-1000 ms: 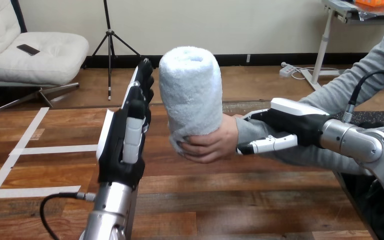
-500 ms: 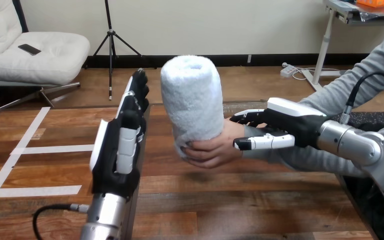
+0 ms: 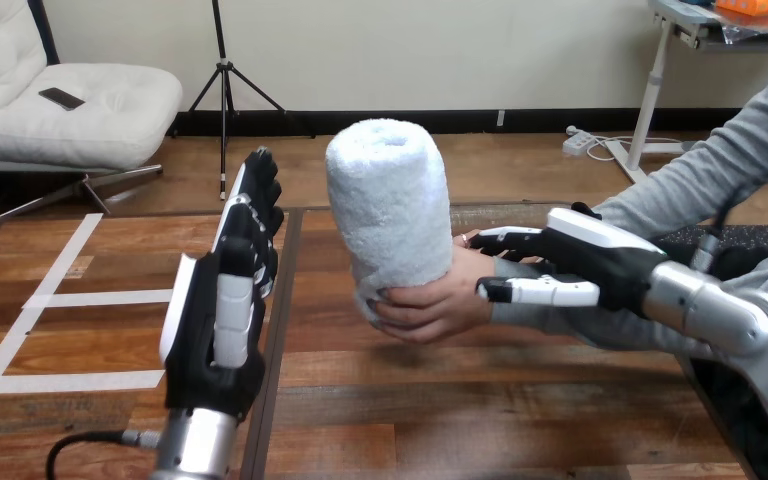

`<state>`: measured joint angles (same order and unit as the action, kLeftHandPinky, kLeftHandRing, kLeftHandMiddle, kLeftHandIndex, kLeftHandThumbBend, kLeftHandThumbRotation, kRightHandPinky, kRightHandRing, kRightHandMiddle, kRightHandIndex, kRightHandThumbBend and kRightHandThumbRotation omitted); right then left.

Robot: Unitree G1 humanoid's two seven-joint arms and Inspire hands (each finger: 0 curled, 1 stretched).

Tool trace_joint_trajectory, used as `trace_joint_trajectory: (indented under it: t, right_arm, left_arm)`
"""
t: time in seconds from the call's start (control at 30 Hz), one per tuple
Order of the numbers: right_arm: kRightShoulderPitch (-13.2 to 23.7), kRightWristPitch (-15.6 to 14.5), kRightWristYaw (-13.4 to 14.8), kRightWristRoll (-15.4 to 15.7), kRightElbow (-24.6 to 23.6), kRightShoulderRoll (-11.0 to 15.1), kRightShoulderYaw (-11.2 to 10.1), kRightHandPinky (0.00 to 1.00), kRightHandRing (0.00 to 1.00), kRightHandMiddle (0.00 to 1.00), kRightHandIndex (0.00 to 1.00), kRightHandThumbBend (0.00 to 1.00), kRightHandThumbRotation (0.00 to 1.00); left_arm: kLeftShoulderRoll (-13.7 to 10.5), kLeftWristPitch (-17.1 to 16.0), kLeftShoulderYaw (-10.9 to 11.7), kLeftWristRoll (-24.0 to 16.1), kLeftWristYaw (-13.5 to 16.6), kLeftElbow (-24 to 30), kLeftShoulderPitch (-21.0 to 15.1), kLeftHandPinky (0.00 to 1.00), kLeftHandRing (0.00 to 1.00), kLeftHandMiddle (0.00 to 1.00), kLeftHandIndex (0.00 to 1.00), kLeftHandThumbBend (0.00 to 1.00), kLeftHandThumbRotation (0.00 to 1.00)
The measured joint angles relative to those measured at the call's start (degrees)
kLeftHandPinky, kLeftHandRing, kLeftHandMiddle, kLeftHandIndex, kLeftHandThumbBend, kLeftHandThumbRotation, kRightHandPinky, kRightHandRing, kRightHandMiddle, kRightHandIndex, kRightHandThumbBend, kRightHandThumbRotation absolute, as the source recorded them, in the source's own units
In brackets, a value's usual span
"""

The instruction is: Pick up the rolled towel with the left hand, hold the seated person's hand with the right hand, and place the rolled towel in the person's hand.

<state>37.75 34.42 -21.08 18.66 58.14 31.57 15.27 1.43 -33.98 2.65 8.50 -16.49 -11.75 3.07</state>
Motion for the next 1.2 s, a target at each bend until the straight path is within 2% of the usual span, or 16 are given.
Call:
trace_joint_trajectory:
  t: [0.23,0.43,0.63,1.2]
  right_arm:
    - [-4.35,0.10,0.57,-5.05,-3.57,-0.13,-3.39,0.82,0.90,0.92,0.93,1.00,1.00]
    - [-8.81,0.18,0.69,-10.46,-8.50,-0.81,-6.71,0.86,0.92,0.93,0.93,1.00,1.00]
    - [-13.28,0.21,0.81,-14.99,-14.08,-2.03,-9.02,0.89,0.93,0.93,0.93,1.00,1.00]
    - [-26.04,-0.77,0.50,-23.12,-29.64,-5.65,-10.63,0.96,0.96,0.97,0.96,1.00,1.00]
  left_arm:
    - [-0.38,0.02,-0.09,0.21,-0.10,1.75,2.56,0.95,0.97,0.98,0.97,0.92,0.98]
    - [-0.49,0.02,-0.10,0.67,-0.46,2.81,4.49,0.94,0.97,0.98,0.97,0.88,0.98]
    - [-0.57,0.01,-0.17,1.10,-1.07,3.46,6.04,0.93,0.96,0.97,0.97,0.86,0.98]
    - [-1.14,-0.64,-1.00,2.04,-3.09,4.63,10.84,0.90,0.94,0.97,0.96,0.81,0.97]
